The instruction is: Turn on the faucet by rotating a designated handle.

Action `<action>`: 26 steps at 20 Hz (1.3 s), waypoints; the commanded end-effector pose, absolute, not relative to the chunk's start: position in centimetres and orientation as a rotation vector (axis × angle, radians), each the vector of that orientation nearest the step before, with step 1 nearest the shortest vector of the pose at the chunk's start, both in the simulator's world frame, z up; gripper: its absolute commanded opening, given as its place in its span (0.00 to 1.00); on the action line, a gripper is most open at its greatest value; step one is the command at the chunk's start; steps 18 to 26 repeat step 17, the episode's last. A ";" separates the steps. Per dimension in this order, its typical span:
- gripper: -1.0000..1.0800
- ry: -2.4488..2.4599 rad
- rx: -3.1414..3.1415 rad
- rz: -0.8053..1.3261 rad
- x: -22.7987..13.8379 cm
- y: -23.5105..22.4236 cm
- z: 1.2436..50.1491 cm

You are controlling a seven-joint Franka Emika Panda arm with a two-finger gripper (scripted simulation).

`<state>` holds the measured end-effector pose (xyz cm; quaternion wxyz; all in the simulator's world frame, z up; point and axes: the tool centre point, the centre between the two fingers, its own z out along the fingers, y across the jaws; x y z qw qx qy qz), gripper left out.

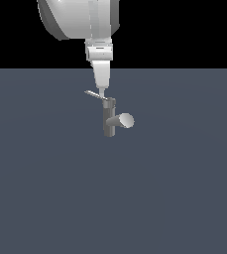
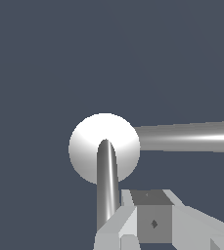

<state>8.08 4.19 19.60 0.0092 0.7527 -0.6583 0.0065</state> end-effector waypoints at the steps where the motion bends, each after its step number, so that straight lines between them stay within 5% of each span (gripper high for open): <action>1: 0.00 -2.026 2.400 0.023 9.3 7.0 18.9; 26: 0.00 -1.984 2.436 0.001 12.3 10.5 18.2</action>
